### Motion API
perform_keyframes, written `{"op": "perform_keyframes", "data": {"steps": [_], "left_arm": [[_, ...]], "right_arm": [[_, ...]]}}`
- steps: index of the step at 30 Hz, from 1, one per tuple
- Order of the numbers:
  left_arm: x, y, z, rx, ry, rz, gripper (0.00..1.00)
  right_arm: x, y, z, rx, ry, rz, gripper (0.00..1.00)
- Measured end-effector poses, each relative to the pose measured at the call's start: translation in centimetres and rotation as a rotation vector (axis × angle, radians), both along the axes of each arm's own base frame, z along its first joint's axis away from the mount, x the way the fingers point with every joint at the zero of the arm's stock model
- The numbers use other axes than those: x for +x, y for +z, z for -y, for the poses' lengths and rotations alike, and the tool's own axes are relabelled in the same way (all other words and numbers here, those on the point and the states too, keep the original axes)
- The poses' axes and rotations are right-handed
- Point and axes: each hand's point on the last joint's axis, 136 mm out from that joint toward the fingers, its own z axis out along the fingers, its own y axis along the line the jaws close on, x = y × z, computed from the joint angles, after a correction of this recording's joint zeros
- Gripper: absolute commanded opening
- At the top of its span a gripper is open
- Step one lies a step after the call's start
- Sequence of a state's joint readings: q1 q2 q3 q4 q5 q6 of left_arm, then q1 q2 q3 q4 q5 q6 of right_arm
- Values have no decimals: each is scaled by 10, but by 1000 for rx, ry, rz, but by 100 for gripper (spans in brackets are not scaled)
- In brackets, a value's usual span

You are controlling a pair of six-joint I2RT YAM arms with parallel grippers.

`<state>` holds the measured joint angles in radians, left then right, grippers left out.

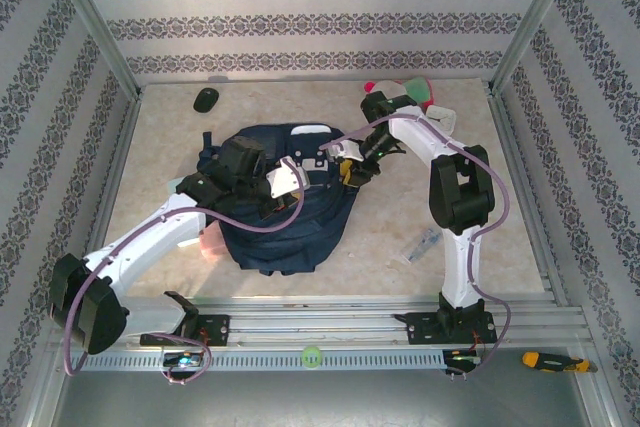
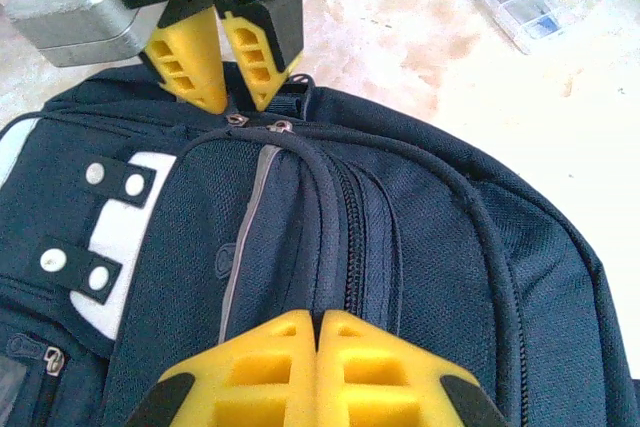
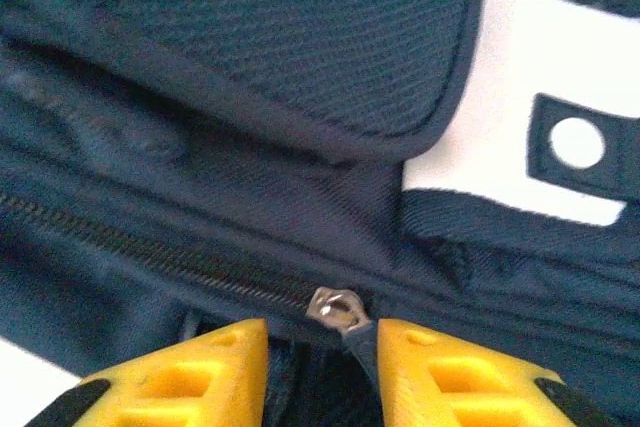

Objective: Pack books, pencil case, and school supplies into a backpack

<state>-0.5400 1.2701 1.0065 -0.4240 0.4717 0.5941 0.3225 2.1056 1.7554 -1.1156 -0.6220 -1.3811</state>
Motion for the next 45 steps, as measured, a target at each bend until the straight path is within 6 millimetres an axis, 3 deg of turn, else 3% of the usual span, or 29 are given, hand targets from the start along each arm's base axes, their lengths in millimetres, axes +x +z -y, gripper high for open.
{"op": "perform_keyframes", "data": {"steps": [4,6,9,19,26,40,45], "left_arm": [[1,-1,1,2,-1,-1,0],[1,0,1,1,-1,1,0],[1,0,1,1,-1,2,0],[2,0,1,3,-3,4,0],[3,1,1,6,-5,3,0],[4,-6,2,16,-5,-15,0],[6,-8,2,22,-2,-19,0]], "right_arm": [[-5,0,5,-14,-1,-28,29],[-7,1,6,-16,2,-32,44],[-2,8,4,-10,11,-4,51],[12,11,-3,7,35,58,59],[12,-14,-2,-50,62,38,53],[4,-19,3,-77,16,-16,17],[3,-15,4,-72,-20,-37,13]]}}
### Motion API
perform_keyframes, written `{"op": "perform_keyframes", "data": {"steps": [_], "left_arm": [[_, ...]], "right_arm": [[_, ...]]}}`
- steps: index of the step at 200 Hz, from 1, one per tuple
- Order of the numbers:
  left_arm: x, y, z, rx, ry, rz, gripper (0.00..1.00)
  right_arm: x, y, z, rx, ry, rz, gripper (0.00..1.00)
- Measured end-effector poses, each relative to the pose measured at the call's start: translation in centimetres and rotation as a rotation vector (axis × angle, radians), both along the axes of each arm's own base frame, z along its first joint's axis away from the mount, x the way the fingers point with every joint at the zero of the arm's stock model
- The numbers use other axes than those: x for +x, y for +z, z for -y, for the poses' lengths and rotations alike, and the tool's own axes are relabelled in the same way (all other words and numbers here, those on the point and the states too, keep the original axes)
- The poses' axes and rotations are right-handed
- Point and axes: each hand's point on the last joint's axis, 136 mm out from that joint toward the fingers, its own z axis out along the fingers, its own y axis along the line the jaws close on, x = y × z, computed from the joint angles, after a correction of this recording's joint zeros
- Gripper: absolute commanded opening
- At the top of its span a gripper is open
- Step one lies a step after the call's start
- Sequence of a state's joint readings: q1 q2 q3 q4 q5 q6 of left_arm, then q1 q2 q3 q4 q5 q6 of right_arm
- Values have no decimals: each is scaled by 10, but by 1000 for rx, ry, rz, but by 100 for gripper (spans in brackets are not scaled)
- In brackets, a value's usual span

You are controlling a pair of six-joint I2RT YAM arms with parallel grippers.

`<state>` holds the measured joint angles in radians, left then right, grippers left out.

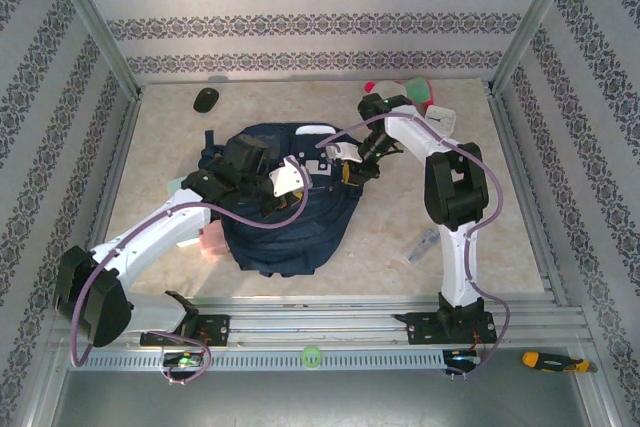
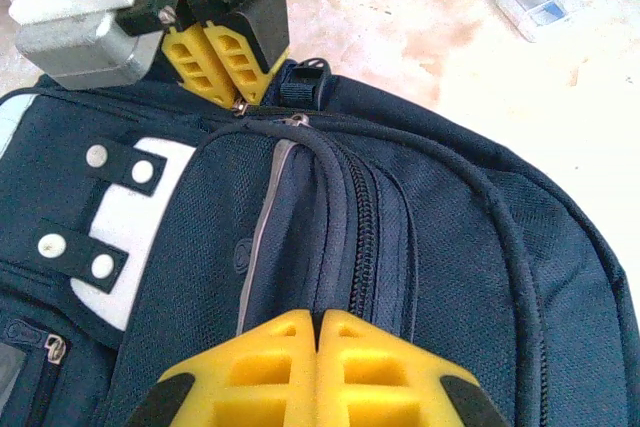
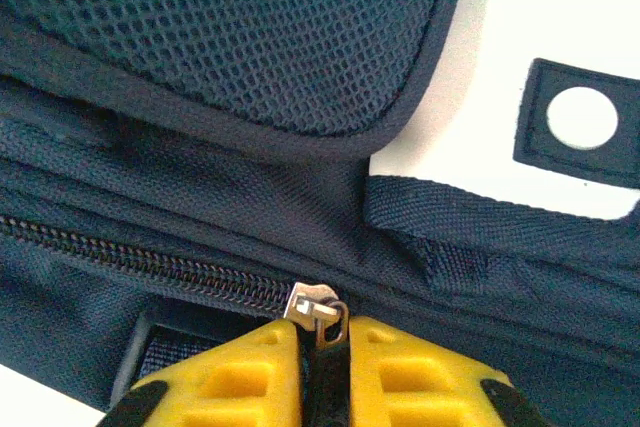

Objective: Pack books, pencil case, and school supplies into a backpack

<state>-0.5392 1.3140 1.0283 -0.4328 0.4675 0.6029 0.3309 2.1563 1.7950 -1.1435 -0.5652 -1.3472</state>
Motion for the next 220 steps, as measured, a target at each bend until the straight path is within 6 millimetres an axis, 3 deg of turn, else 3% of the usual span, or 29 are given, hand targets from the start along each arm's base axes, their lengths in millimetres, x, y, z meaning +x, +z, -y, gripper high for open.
{"op": "perform_keyframes", "data": {"steps": [104,184,220], "left_arm": [[6,1,-2,-6,49,-5,0],[8,-5,5,-11,113,-42,0],[15,-6,5,-8,174,-38,0]], "right_arm": [[-19,21,10,-39,-91,53,10],[-27,30,-3,-1,-161,196,12],[-43,44,-13,35,-149,224,11]]}}
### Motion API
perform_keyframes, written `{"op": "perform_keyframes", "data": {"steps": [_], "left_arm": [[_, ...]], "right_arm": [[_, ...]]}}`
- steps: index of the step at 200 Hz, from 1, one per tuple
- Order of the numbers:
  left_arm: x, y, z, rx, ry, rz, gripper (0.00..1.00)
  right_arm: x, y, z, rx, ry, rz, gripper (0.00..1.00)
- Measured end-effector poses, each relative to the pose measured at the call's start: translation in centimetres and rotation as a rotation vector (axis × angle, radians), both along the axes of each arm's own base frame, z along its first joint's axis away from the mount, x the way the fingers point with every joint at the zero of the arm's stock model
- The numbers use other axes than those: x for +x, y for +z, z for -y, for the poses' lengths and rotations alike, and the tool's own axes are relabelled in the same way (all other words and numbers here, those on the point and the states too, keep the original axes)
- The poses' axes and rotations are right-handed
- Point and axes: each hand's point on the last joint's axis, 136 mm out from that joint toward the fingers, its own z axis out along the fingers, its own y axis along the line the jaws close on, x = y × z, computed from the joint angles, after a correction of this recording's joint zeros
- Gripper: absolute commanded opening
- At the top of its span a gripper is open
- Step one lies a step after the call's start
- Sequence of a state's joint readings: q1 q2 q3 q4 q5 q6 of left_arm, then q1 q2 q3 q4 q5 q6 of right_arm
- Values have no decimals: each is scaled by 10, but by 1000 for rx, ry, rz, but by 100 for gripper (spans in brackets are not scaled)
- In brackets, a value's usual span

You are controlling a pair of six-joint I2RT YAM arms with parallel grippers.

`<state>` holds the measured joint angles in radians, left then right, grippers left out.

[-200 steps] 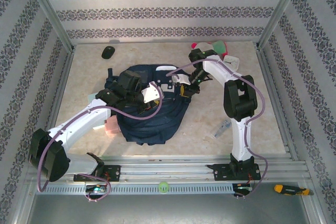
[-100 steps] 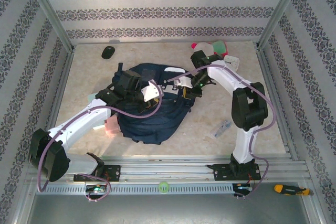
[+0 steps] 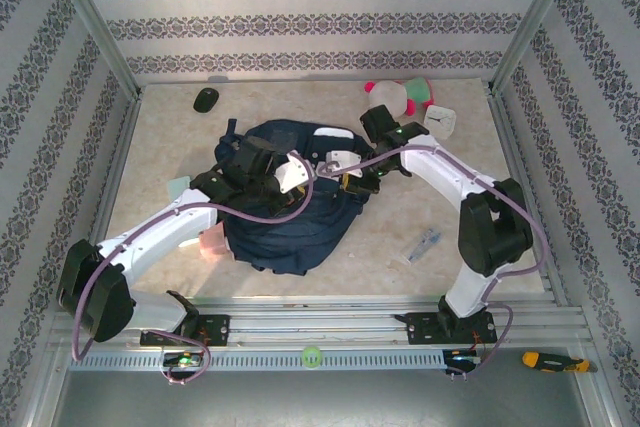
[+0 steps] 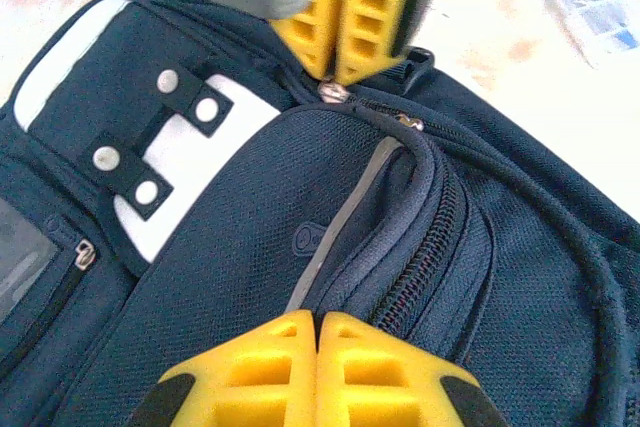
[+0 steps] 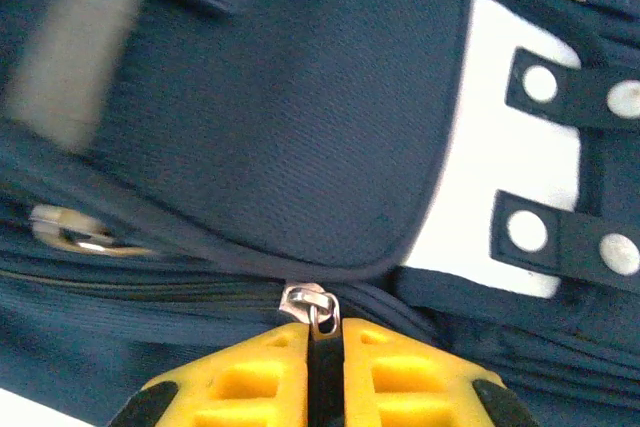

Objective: Pack books, pencil case, and school supplies into a backpack

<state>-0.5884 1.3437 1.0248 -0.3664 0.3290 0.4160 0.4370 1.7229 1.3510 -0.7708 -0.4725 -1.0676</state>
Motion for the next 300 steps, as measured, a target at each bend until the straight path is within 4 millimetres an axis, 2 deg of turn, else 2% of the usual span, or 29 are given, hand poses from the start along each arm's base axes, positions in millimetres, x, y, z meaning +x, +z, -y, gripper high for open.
{"op": "perform_keyframes", "data": {"steps": [41,87,181,198,214,256,300], "left_arm": [[11,-3,-6,-4,85,18,0],[16,-1,-5,-26,136,21,0],[14,-10,9,-86,193,-19,0],[17,-10,11,-116,205,-9,0],[21,-3,14,-153,211,18,0],[11,3,12,-217,187,68,0],[1,5,12,-250,136,87,0]], "right_arm": [[-33,17,-11,57,38,-6,7],[-61,22,-20,106,37,-24,6],[-100,43,-57,258,-43,-14,8],[-113,52,-64,320,-52,-47,18],[-122,62,-66,370,-96,-80,34],[-106,79,-42,470,-488,-223,62],[-83,69,-15,541,-901,-507,68]]}}
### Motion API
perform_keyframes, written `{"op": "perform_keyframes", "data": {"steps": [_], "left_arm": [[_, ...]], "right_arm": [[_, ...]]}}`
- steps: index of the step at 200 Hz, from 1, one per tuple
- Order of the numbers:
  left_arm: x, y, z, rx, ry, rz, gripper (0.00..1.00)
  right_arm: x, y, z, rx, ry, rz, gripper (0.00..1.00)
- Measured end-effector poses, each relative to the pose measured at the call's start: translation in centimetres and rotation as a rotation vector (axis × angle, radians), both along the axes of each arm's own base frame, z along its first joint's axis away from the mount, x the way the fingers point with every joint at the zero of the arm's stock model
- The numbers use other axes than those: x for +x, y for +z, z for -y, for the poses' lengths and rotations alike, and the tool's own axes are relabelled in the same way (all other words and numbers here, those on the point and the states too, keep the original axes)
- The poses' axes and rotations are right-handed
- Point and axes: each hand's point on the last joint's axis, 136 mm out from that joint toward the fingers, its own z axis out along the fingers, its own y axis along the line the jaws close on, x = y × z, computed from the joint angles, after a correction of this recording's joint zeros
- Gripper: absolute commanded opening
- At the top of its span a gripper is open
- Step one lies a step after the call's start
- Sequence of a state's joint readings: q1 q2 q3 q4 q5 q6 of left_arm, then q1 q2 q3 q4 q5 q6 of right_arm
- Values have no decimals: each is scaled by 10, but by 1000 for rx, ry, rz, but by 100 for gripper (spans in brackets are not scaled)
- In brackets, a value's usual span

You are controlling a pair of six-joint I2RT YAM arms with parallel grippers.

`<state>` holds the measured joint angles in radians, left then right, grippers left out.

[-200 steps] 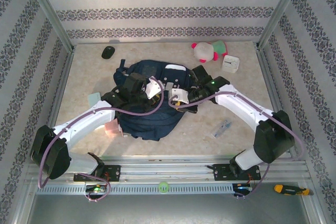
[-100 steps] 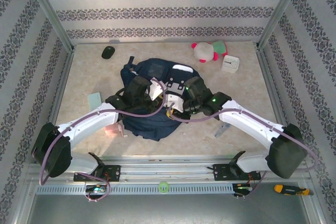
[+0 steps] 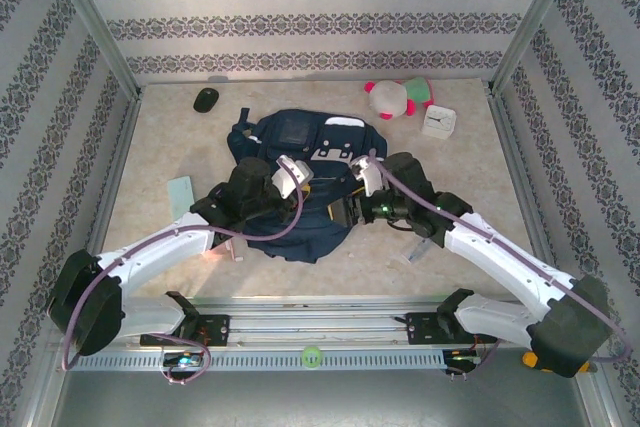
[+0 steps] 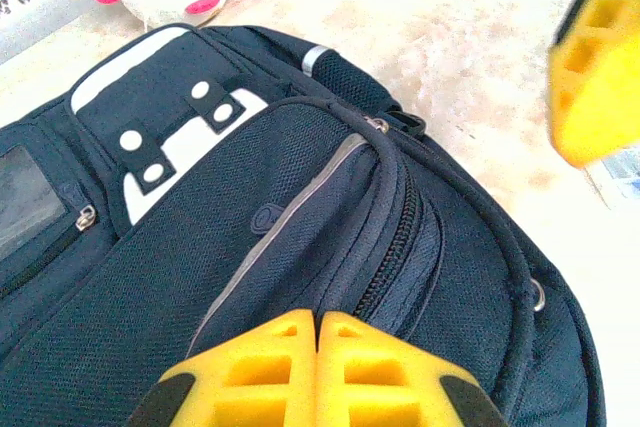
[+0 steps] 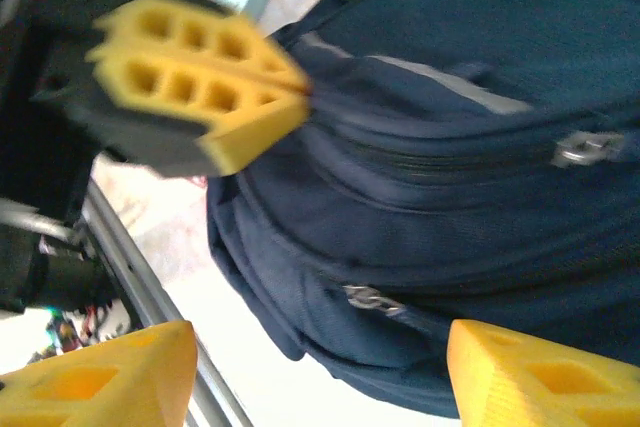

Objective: Pack books, pencil case, and school supplies into a backpack

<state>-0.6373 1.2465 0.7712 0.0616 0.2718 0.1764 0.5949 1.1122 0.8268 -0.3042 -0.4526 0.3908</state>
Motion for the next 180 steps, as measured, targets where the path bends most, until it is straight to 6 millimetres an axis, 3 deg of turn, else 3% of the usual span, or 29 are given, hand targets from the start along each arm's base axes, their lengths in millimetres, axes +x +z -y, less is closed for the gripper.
{"op": "perform_keyframes", "data": {"steps": [49,115,161,180], "left_arm": [[-3,1,2,-15,-23,1,0],[-5,3,4,-23,-40,2,0],[-6,4,6,-32,-53,3,0],[-7,5,7,-34,-57,2,0]], "right_arm": [[15,-19,12,53,-100,-190,73],[-1,-33,-3,54,136,-98,73],[-4,-42,-4,30,198,-47,67],[-6,-41,-6,41,224,-39,55]]}}
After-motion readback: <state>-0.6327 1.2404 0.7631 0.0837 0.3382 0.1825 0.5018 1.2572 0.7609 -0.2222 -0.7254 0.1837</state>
